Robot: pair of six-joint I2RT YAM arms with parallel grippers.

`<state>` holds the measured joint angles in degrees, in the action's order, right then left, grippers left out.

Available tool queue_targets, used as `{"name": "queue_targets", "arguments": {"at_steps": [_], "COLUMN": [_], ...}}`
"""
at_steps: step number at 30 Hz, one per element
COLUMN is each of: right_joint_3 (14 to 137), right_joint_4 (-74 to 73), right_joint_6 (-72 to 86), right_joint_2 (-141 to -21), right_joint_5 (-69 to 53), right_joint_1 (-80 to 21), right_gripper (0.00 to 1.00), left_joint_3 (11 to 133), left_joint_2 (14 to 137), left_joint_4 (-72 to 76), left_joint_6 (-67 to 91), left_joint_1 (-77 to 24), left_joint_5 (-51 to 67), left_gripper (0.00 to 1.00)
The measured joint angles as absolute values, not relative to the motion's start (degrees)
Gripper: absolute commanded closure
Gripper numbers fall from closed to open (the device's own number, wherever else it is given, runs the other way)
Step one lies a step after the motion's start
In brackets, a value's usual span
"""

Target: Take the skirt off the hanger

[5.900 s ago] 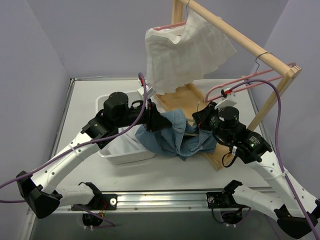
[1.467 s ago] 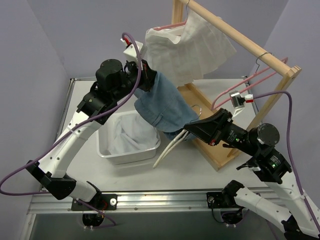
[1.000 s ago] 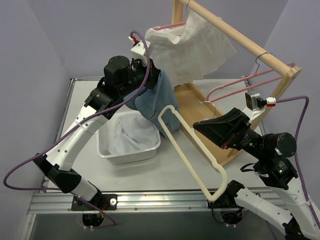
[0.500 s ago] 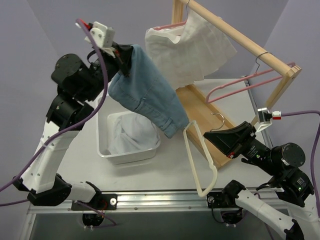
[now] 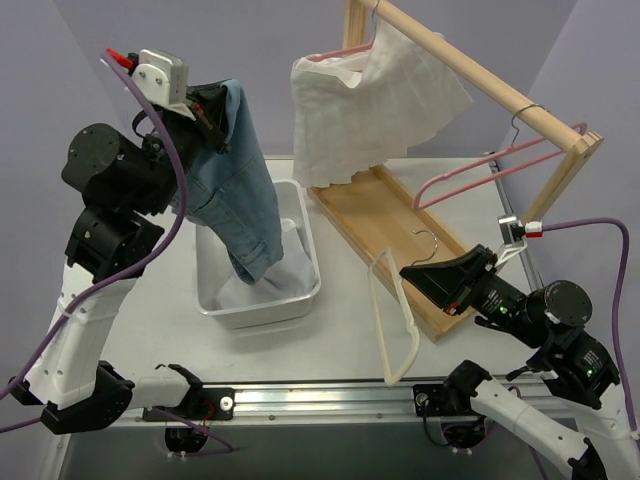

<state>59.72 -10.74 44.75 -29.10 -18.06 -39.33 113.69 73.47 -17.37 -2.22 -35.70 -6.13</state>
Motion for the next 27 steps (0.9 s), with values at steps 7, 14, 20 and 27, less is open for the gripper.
{"name": "queue_targets", "arguments": {"at_steps": [7,14,20,27], "right_joint_3": [59.5,57.9,57.8,57.8], "right_joint_4": [-11.0,-11.0,-11.2,-12.9], "right_joint_6": [44.8,45.0,45.1,44.9], "right_joint_2": [-29.0,-28.3,-28.3,-28.3], "right_joint_5": [-17.7,-17.7,-17.6,-16.3], "right_joint_1": [-39.2,-39.0,-39.0,-39.0], "right_gripper": [1.00,1.00,1.00,1.00], "left_joint_3": [104.9,96.0,93.1,93.4], "left_joint_2": [73.5,71.5,70.5,74.5], "left_joint_4": [-18.2,-17.8,-18.1,-18.6], "left_joint_6": [3.2,7.3,10.7,23.6], "left_joint_1": [-30.1,-25.2,-21.6,-8.1], "left_joint_5": [-3.4,-2.7,-4.6,6.4], "left_gripper": [0.98,0.98,0.98,0.98]}}
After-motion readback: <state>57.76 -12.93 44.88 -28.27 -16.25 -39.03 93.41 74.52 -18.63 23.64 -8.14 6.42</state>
